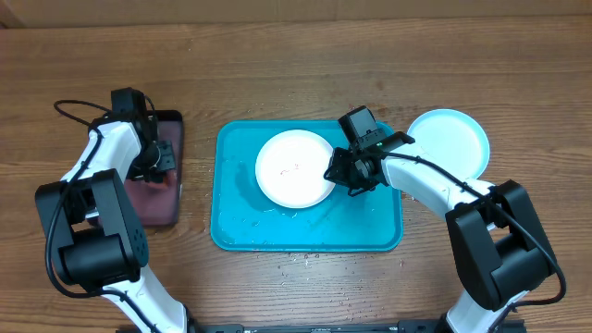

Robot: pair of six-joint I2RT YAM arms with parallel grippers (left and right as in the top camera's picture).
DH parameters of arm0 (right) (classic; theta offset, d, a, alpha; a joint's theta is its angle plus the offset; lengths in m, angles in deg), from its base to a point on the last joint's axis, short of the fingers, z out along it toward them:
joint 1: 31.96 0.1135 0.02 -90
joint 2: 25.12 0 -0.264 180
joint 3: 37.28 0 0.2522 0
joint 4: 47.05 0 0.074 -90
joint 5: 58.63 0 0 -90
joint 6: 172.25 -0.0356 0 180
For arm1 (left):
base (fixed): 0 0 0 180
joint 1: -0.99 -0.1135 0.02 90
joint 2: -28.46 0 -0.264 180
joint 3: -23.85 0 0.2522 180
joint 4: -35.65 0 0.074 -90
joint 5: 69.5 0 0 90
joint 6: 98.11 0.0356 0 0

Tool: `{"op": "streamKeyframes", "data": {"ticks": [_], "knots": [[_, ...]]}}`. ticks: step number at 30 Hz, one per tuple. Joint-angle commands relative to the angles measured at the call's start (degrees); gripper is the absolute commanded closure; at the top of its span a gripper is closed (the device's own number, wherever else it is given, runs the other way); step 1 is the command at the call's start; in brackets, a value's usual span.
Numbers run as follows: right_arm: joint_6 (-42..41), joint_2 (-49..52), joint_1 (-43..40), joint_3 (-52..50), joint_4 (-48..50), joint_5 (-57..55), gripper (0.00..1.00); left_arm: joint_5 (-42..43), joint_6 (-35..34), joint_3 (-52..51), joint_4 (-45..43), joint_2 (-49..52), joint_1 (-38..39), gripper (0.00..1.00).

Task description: Clean dirty plates on tray and stack at the side

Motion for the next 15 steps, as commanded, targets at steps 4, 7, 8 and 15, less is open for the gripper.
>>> {"op": "streamKeyframes", "data": {"ticks": [4,7,8,15], "knots": [[-0.4,0.3,0.2,-0.2,0.4,0.1,0.94,8.3,-0.6,0.3,0.2,2.1,4.2,0.96],[-0.4,0.3,0.2,-0.2,0.4,0.1,0.94,8.4,-2.6,0.3,0.5,2.1,4.9,0.96],[-0.4,0.3,0.2,-0.2,0.4,0.1,0.94,8.4,-2.6,0.3,0.5,2.1,5.0,0.96],[-0.4,0.3,0.2,-0.2,0.3,0.1,0.94,8.5,-2.6,0.3,0.6,-0.1,4.4,0.96]]}}
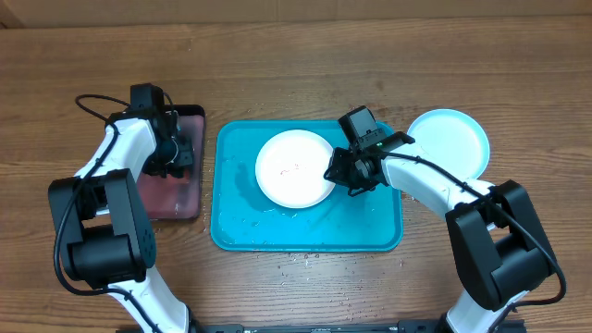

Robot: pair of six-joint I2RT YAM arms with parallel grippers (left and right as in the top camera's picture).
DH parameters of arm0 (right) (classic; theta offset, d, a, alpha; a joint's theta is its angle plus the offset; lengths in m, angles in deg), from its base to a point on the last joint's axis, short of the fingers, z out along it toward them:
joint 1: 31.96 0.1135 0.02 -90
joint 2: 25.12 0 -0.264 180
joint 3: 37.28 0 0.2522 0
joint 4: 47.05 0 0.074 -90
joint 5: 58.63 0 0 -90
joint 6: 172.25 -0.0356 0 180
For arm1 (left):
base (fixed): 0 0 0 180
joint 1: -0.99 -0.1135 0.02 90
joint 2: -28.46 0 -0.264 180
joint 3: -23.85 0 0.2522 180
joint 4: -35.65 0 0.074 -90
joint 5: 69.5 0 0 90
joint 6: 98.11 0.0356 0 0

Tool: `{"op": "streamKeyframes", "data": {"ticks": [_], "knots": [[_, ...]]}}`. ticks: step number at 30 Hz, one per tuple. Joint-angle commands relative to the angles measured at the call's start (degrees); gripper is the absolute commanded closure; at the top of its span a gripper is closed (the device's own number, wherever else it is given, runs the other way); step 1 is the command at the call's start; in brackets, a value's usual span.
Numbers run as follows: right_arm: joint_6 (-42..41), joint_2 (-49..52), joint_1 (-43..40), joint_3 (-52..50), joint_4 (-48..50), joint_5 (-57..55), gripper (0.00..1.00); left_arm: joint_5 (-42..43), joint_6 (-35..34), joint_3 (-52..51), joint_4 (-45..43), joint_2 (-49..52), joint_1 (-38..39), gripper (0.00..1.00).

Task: Clean dirty plates on tray and stack at the side
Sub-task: 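Dip the sponge in the basin and lift it with the left gripper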

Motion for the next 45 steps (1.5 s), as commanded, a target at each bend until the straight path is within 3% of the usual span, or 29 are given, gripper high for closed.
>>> {"op": "streamKeyframes", "data": {"ticks": [1,7,12,24,29,32,45], "knots": [[-0.4,0.3,0.2,-0.2,0.3,0.1,0.94,4.1,-1.2,0.0,0.5,-1.0,-0.3,0.96],[-0.4,0.3,0.2,-0.2,0.3,0.1,0.94,14.3,2.9,0.0,0.0,-8.0,-3.8,0.95],[-0.4,0.3,0.2,-0.2,0.3,0.1,0.95,15.5,5.6,-1.5,-0.4,-14.1,-6.2,0.95],[-0.4,0.3,0.2,-0.2,0.4,0.1,0.96,16.8,0.3,-21.8,-18.0,-28.9,-9.1,0.96],[-0.4,0.3,0.2,-0.2,0.3,0.1,0.96,21.0,-6.6,-26.7,-26.3,-29.4,-12.1,0.96],[-0.4,0.3,0.2,-0.2,0.4,0.1,0.96,26.9,-6.4,-27.5,-28.7,-29.4,-13.9,0.96],[-0.4,0.3,0.2,-0.2,0.4,0.1,0.96,32.3,-6.0,-27.5,-28.6,-29.4,-16.5,0.96]]}}
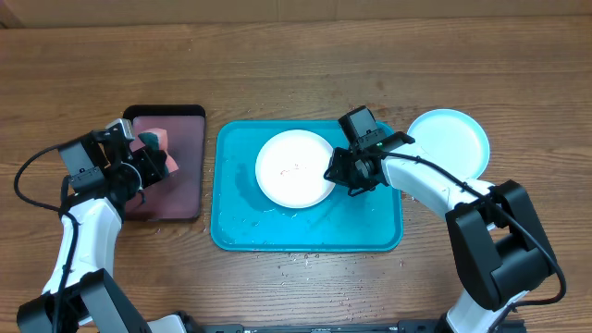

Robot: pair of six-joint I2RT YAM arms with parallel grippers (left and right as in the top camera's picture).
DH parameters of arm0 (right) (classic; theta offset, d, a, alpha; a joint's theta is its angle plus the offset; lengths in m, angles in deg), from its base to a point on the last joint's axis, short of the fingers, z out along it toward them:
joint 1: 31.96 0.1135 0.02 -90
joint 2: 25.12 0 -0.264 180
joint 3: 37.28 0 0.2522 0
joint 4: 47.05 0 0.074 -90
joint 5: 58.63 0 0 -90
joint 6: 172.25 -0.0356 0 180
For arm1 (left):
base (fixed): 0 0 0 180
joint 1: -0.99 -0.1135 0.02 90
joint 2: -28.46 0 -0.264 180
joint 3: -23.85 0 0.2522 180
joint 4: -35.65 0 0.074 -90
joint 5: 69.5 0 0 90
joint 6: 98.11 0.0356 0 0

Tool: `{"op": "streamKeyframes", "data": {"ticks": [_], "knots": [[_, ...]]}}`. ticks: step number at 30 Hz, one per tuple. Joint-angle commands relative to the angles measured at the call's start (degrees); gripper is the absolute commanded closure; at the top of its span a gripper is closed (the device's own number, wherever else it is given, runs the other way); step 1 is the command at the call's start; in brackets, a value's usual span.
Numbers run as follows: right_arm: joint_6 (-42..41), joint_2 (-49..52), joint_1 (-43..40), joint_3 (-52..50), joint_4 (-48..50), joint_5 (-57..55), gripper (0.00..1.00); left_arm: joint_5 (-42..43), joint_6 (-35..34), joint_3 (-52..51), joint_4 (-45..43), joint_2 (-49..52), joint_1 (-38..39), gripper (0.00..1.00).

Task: Clean dirty plates on tray and stack at the side
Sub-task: 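Dip the sponge in the basin and lift it with the left gripper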

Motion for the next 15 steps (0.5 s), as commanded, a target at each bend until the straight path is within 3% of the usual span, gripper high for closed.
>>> {"op": "streamKeyframes", "data": {"ticks": [1,15], "knots": [[-0.4,0.3,0.2,-0.2,0.4,0.1,0.96,3.1,-0.4,-0.3,-0.2,-1.4,-0.7,0.96],[-0.4,0.3,0.2,-0.2,0.4,0.1,0.96,3.5,-0.8,-0.3,-0.3,-1.4,-0.7,0.96]]}}
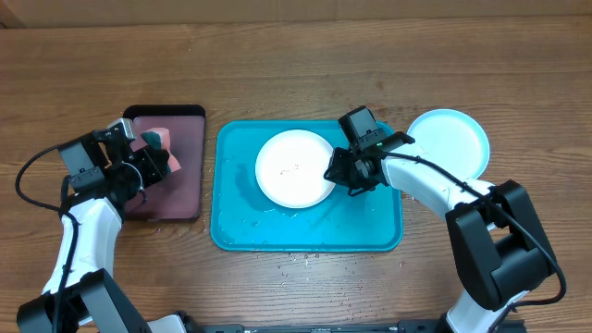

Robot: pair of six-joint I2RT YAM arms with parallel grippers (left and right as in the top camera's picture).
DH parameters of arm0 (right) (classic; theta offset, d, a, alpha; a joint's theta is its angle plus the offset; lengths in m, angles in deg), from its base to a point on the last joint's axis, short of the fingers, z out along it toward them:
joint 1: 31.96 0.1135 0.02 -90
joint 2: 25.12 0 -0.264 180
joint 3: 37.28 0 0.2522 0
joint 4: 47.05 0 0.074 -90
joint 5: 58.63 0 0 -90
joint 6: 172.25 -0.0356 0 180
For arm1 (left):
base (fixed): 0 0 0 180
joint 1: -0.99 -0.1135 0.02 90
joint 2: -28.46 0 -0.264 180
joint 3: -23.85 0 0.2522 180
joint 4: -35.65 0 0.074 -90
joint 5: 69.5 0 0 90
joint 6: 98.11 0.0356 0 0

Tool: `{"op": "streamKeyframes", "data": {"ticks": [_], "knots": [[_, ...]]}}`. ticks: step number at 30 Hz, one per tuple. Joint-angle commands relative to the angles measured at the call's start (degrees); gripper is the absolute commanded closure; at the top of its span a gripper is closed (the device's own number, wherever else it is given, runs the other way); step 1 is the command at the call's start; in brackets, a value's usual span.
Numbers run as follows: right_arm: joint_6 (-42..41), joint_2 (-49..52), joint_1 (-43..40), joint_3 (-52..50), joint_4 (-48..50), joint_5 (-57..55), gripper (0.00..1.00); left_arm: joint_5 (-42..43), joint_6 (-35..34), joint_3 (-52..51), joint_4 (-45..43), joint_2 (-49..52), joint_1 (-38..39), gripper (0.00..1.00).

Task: Clean dirty plates on tray and stack at the side
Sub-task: 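Dip the sponge in the basin and lift it with the left gripper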

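Observation:
A white plate (294,168) with a few specks lies on the teal tray (239,222). My right gripper (335,172) sits at the plate's right rim, its fingers closed on the edge. A light blue plate (453,141) rests on the table to the right of the tray. On the left, a pink and green sponge (154,139) lies on a dark maroon mat (180,176). My left gripper (159,163) hovers just beside the sponge; from above its finger gap cannot be made out.
Water drops and crumbs dot the tray's front part and the table just in front of it (301,261). The left arm's cable (37,171) loops out to the left. Bare wood surrounds the mat, tray and blue plate.
At first my left gripper was over the maroon mat, hiding the sponge. Half a second later mat and gripper stood further right, nearer the tray. Then the left arm had drawn back toward the front left and the sponge showed. My right gripper stayed on the plate's rim throughout.

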Motion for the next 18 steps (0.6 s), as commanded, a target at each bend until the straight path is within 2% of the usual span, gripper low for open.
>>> {"op": "streamKeyframes", "data": {"ticks": [1,15,17,18], "knots": [[-0.4,0.3,0.2,-0.2,0.4,0.1,0.96,1.6,-0.6,-0.3,-0.3,-1.4,-0.6,0.96],[-0.5,0.3,0.2,-0.2,0.4,0.1,0.96,1.2,-0.6,-0.3,-0.2,-1.4,-0.6,0.96],[-0.4,0.3,0.2,-0.2,0.5,0.1,0.96,-4.3,-4.8,-0.2,0.7,-1.4,0.1,0.96],[-0.4,0.3,0.2,-0.2,0.6,0.1,0.96,-9.6,-7.7,-0.2,1.7,-1.4,0.8,0.96]]}}
